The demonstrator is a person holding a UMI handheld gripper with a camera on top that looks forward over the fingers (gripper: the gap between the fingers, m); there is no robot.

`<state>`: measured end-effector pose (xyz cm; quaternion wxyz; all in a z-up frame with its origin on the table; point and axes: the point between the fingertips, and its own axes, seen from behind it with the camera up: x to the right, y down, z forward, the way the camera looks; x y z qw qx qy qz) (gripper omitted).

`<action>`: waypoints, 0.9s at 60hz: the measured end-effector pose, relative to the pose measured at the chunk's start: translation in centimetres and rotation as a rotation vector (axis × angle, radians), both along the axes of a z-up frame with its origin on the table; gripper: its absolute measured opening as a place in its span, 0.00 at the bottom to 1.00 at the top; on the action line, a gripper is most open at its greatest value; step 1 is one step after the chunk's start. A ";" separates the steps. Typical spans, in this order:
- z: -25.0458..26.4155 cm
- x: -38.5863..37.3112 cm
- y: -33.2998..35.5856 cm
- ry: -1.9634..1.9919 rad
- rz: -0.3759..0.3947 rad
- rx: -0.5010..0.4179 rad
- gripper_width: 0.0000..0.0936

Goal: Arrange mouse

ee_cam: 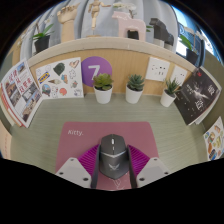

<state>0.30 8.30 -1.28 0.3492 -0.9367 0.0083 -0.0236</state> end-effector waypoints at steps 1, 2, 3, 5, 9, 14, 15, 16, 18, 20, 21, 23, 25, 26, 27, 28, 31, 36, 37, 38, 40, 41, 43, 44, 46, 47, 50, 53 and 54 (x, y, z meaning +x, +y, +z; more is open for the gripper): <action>0.1 0.0 0.1 -0.001 -0.003 0.000 0.51; 0.1 0.1 0.0 -0.001 -0.007 -0.002 0.52; 0.1 0.2 0.0 -0.002 -0.014 -0.005 0.54; 0.3 0.4 -0.1 0.000 -0.027 -0.013 0.59; 2.0 0.9 0.0 -0.008 -0.050 0.015 0.70; 5.4 1.0 -0.1 -0.009 -0.062 0.057 0.85; 6.2 0.9 -0.2 -0.007 -0.065 0.067 0.87; 7.0 0.7 -0.3 -0.004 -0.065 0.078 0.87; 8.8 0.5 -0.5 0.004 -0.063 0.097 0.88; 10.8 0.2 -0.8 0.011 -0.062 0.119 0.88; 11.7 0.1 -1.0 0.014 -0.064 0.129 0.88; 13.7 -0.1 -1.5 0.014 -0.068 0.147 0.88; 15.6 -0.5 -2.1 0.014 -0.067 0.164 0.89; 16.5 -0.7 -2.4 0.011 -0.067 0.174 0.89; 17.5 -0.9 -2.8 0.012 -0.067 0.179 0.89; 18.5 -1.0 -3.2 0.012 -0.068 0.187 0.89; 21.0 -1.5 -4.7 0.013 -0.081 0.202 0.89; 24.8 -3.0 -7.1 0.024 -0.090 0.230 0.89; 25.5 -3.1 -7.7 0.028 -0.088 0.235 0.90; 26.2 -3.4 -8.2 0.030 -0.087 0.239 0.90; 27.3 -3.9 -9.1 0.034 -0.086 0.249 0.90; 27.8 -4.1 -9.5 0.036 -0.084 0.253 0.90; 28.8 -4.6 -10.4 0.040 -0.077 0.259 0.90; 29.2 -4.8 -10.8 0.042 -0.074 0.262 0.90; 30.0 -5.0 -11.5 0.040 -0.065 0.270 0.90; 30.4 -5.4 -11.8 0.034 -0.063 0.276 0.90; 31.6 -5.3 -12.9 0.030 -0.047 0.294 0.90; 32.5 -5.5 -13.8 0.034 -0.035 0.312 0.90; 32.6 -5.5 -14.2 0.037 -0.031 0.315 0.90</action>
